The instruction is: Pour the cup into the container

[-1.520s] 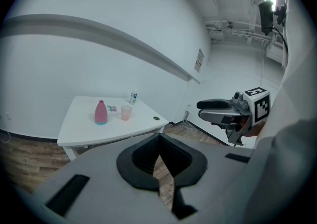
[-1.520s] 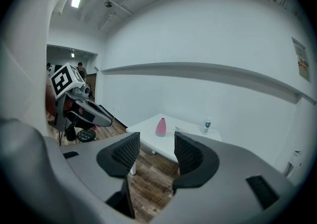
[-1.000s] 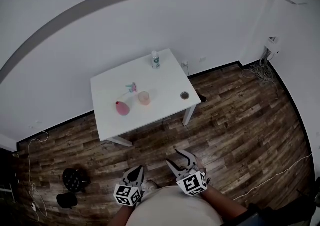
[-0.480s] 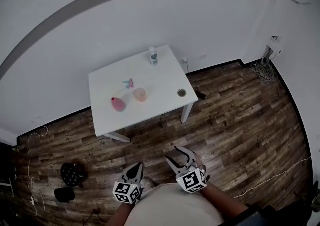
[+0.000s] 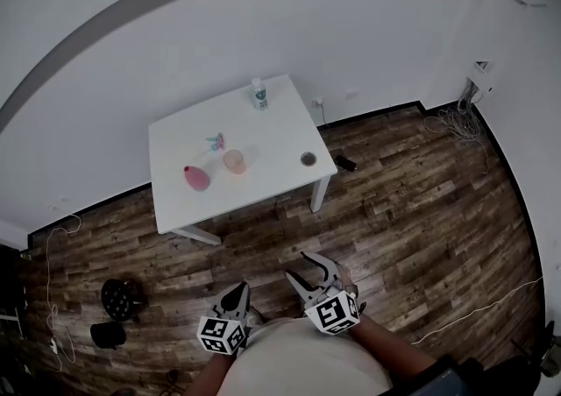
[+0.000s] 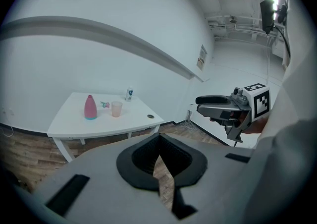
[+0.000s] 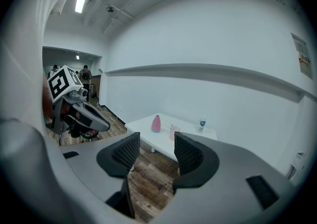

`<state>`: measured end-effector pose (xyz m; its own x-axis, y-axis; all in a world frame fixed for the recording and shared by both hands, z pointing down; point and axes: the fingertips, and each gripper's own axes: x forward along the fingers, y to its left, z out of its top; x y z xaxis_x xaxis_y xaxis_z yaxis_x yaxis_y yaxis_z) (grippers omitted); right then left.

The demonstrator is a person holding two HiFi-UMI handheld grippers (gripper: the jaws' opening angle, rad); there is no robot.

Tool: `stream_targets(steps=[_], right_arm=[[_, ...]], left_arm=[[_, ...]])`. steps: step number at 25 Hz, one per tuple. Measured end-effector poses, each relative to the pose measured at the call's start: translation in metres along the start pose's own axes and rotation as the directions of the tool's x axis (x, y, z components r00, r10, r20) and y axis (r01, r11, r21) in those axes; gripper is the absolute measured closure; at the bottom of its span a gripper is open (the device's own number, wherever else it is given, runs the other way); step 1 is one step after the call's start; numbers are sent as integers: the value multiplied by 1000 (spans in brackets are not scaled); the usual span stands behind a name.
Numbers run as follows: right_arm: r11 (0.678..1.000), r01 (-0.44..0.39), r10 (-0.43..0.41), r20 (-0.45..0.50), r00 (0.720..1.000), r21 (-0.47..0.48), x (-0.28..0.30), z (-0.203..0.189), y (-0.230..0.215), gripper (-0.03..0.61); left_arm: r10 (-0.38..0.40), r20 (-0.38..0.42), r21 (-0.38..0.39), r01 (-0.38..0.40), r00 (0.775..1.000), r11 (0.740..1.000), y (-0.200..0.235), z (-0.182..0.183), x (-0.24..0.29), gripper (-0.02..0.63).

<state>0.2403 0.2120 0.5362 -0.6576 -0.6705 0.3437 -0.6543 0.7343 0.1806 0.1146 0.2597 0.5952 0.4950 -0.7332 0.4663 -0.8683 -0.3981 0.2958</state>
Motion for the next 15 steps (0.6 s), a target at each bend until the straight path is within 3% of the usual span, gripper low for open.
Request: stream_targets(steps=[15], right_arm=[[999,-24,23,-30,999,-23,-17,-21,-8,357]], left_arm=[[-5,-16,-17,5,1000,1000,-34,-17,15,603]])
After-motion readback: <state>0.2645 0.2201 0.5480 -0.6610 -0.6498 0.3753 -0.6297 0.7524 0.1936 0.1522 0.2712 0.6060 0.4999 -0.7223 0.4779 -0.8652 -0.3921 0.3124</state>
